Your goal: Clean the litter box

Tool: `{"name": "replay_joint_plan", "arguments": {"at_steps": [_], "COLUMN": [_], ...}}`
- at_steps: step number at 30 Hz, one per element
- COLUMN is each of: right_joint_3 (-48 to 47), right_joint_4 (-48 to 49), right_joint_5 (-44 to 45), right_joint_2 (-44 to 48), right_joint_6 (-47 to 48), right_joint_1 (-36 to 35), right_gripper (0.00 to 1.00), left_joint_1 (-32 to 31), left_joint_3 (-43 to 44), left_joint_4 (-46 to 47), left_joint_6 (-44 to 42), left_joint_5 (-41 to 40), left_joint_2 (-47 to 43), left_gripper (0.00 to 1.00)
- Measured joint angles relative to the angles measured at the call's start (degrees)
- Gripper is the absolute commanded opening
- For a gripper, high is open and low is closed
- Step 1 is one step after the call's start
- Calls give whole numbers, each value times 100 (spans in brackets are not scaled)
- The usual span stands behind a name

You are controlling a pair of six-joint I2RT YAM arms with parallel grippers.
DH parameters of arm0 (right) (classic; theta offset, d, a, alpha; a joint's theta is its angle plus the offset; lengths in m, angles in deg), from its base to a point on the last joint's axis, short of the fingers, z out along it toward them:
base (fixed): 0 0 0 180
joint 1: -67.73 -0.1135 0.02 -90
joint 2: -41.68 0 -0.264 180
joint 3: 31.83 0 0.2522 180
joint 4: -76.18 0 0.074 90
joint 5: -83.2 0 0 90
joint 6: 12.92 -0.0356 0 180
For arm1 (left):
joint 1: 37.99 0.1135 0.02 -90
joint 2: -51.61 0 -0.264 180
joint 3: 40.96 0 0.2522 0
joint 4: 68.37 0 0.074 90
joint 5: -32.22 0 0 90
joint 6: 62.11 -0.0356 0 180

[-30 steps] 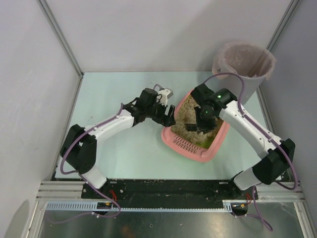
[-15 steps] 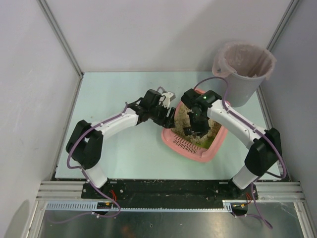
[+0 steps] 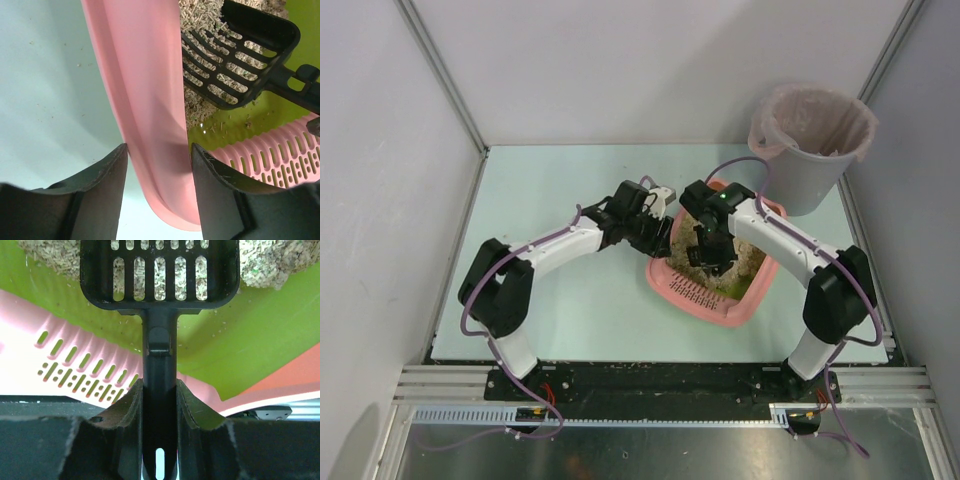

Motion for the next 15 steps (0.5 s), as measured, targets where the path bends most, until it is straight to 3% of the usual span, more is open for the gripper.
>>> {"name": "replay_joint_plan", "arguments": {"at_steps": [15], "right_joint_3": [151], "right_joint_4": [527], "right_joint_5": [74], "right_joint_2": [-221], "right_joint_6": [-63], "right_joint_1": [146], "right_gripper": [0], "left_joint_1": [-4], "left_joint_3": [96], "left_joint_4": [-105], "left_joint_6": [-4], "left_joint_5": [-2], "left_joint_2": [48], "left_gripper": [53]}}
